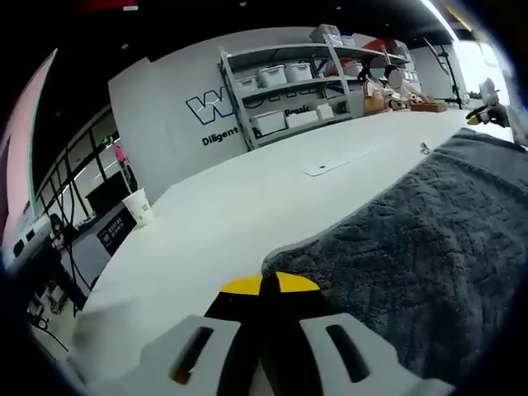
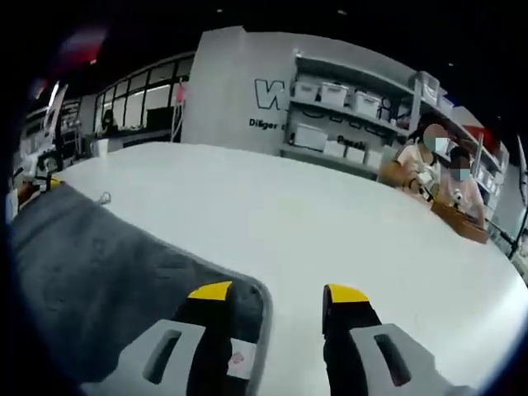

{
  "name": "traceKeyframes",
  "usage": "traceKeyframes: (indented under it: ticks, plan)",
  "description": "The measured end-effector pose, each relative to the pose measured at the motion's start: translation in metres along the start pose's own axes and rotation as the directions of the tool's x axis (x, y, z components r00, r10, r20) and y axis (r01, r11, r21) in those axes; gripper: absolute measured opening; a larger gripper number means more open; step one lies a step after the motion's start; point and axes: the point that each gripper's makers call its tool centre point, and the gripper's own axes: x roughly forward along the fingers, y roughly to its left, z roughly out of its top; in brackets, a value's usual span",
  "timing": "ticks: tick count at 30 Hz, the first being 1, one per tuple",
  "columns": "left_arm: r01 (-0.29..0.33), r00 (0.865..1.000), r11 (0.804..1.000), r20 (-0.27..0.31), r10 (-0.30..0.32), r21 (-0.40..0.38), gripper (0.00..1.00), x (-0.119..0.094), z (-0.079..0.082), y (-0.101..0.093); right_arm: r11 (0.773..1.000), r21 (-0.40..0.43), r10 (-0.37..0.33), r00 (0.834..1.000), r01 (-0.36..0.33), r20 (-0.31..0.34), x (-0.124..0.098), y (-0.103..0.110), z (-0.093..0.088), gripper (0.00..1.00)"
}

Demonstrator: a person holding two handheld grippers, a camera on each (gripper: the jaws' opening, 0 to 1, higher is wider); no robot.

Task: Open the folded towel by lifting each exposed corner and separating the folded layers until the towel lies flat within the target outline without major curled edges

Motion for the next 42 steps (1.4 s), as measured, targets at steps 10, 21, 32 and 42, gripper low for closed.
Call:
traceKeyframes:
  ticks: [10,21,32,42]
  plan:
    - [0.005,1.000,1.000,-0.015,-0.005,0.016,0.03,0.001,0.000,0.000,0.999,0.033,0.041,0.999,-0.040,-0.022,0.020,0.001,-0.013,0.22]
    - [0.005,1.000,1.000,-0.019,-0.005,0.022,0.03,0.001,0.000,0.000,0.994,0.025,0.103,0.995,-0.102,-0.014,0.022,0.014,-0.017,0.02]
    - [0.003,1.000,1.000,-0.021,-0.002,0.030,0.03,0.001,0.001,0.000,0.987,-0.141,0.074,0.997,-0.076,-0.021,0.022,0.018,-0.015,0.00]
    - [0.005,0.999,0.996,-0.039,-0.002,0.094,0.03,0.002,0.002,0.000,0.934,-0.356,-0.006,0.999,-0.013,-0.050,0.025,0.010,-0.009,0.00]
